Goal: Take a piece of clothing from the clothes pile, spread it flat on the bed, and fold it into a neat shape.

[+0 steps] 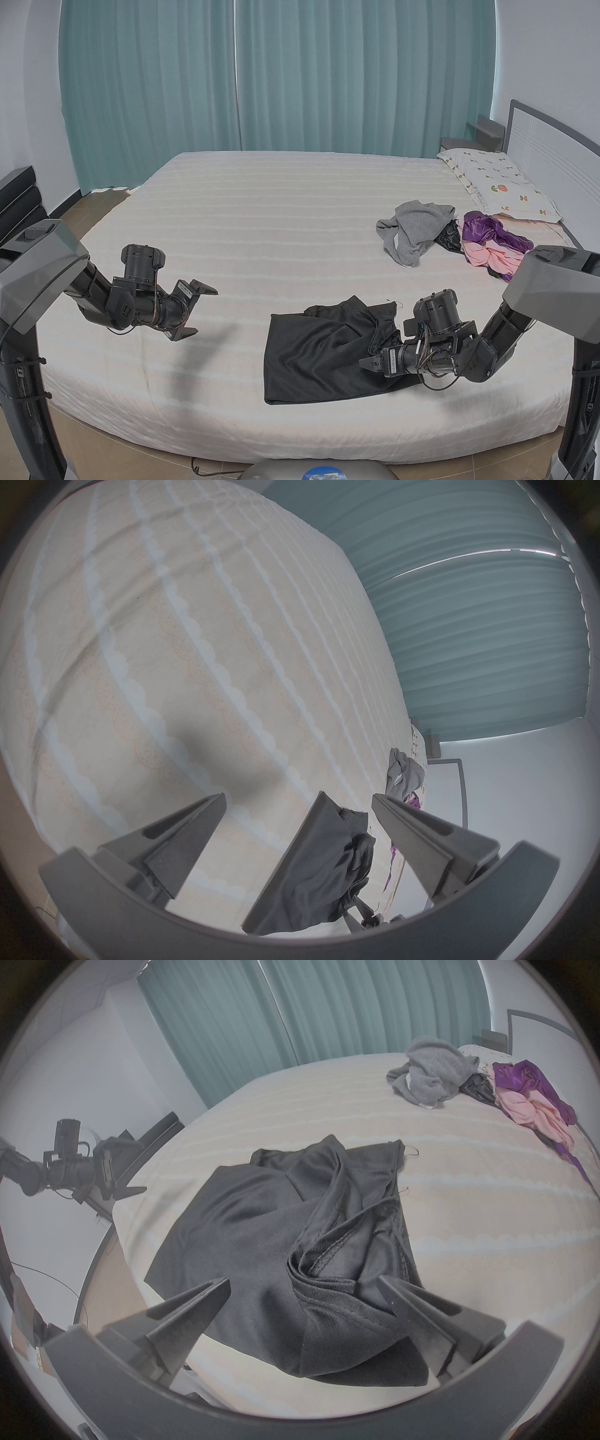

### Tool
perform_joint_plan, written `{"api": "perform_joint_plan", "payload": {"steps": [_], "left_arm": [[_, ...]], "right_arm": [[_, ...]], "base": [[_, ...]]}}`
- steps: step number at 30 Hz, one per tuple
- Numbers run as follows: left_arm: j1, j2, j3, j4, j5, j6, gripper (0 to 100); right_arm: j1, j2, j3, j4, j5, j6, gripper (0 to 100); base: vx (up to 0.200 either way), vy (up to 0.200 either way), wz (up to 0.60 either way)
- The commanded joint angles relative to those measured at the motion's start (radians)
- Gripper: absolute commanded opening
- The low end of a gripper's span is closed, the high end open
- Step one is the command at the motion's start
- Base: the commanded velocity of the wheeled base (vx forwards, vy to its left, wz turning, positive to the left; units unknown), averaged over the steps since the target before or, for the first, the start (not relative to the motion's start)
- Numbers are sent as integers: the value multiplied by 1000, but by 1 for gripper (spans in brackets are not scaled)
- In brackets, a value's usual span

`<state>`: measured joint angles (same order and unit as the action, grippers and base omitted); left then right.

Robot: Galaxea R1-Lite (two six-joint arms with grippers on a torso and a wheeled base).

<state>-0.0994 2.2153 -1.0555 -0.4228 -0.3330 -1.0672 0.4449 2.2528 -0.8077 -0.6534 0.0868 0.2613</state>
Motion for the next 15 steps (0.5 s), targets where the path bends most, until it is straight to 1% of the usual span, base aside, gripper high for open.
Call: {"api": "perform_joint_plan", "payload": {"steps": [1, 6, 9, 12, 13, 15], "left_arm": [[0, 1, 0, -1, 0, 0, 100], [0, 1, 0, -1, 0, 0, 100], [0, 1, 0, -1, 0, 0, 100], [0, 1, 0, -1, 0, 0, 100], [0, 1, 0, -1, 0, 0, 100], [0, 1, 0, -1, 0, 0, 100]], "right_arm": [[-2, 31, -24, 34, 10, -19, 0], [-15, 16, -7, 43, 7, -56, 0], [-46, -32, 25, 43, 10, -56, 0], [-54, -48, 42, 38, 10, -53, 0], [-72, -73, 74, 35, 11, -50, 0], [-81, -81, 88, 35, 11, -50, 0]], "base": [[0, 0, 0], [0, 0, 0], [0, 0, 0], [0, 0, 0], [0, 0, 0], [0, 0, 0]]}}
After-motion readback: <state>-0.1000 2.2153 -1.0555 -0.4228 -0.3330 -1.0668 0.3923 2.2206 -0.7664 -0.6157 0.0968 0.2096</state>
